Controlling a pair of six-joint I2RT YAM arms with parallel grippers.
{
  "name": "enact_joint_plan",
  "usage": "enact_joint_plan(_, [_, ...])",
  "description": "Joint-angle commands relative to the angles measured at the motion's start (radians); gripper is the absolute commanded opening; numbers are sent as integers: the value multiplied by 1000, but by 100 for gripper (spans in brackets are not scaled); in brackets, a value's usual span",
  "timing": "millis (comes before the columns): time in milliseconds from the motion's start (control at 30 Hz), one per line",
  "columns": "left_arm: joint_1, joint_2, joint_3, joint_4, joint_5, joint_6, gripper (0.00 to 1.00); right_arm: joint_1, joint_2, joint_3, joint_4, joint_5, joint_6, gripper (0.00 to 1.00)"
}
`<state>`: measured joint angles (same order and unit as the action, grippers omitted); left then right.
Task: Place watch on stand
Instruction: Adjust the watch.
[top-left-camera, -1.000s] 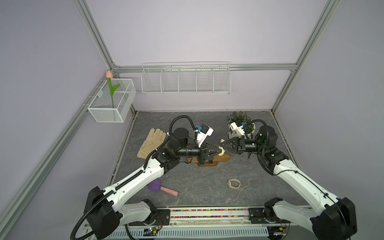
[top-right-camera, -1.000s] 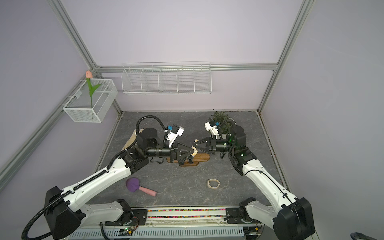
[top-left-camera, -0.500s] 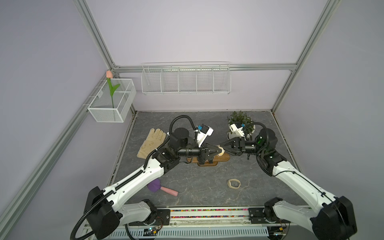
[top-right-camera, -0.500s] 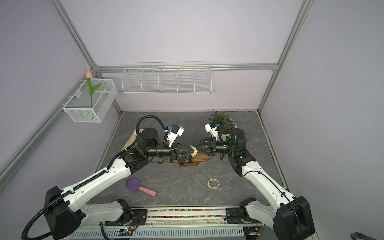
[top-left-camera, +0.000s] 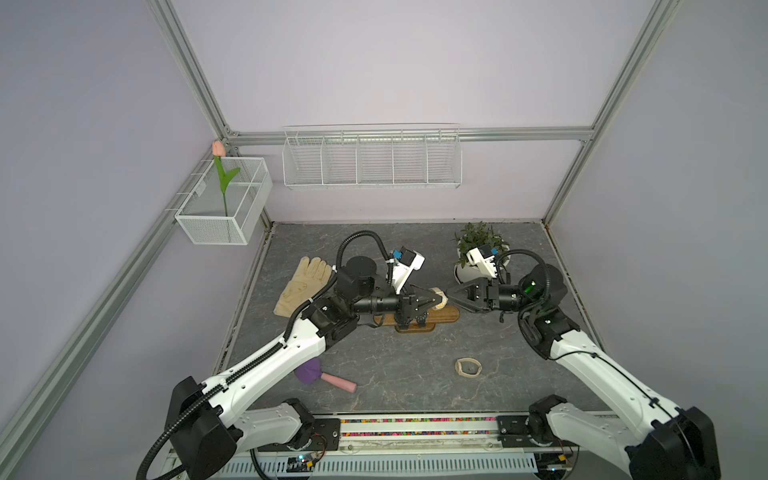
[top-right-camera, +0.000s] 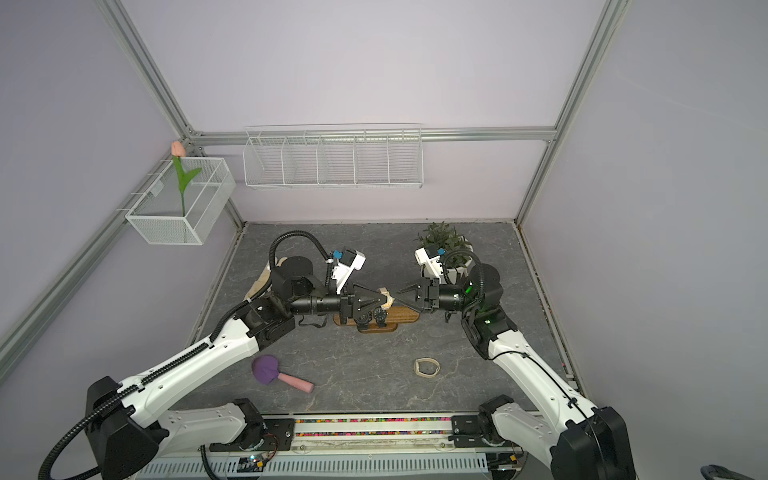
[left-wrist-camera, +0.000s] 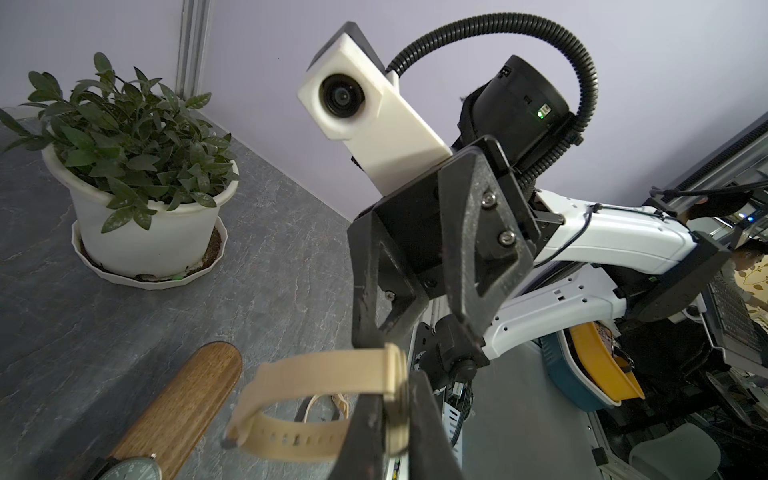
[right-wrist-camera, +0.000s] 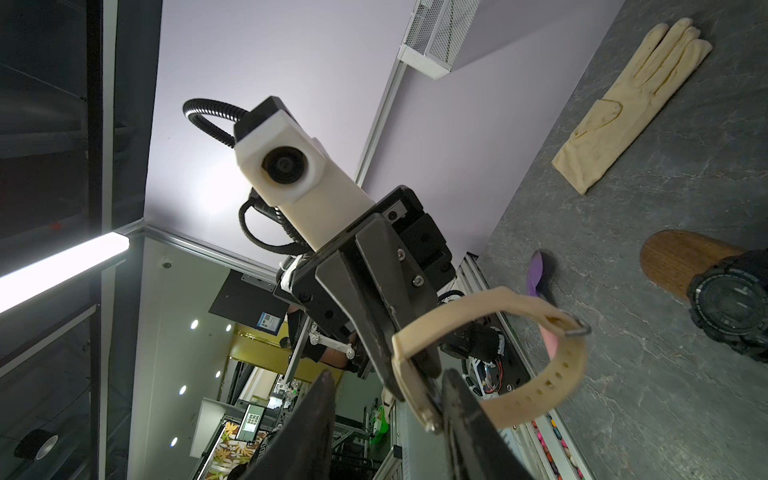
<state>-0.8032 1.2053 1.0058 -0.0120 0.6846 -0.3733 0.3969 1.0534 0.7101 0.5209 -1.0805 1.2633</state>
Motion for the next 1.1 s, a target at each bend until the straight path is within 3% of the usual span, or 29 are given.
enact_joint_plan(0, [1,3,20,34,-6,-23,0,0,-4,-21,73,-31,37,45])
enact_joint_plan(100, [2,13,27,33,-2,-27,0,4,-7,-28,134,-35,61,44])
enact_joint_plan(433, [1,37,37,60,20,-51,0,9,-12,-32,173,-29,54,21])
enact_joint_plan(933, [2,82,57,61,46,-64,0,29,-13,-27,175,-27,32,23])
enact_joint_plan(1067, [4,81,58,60,43,-62,0,29,-18,-27,162,-27,19,14])
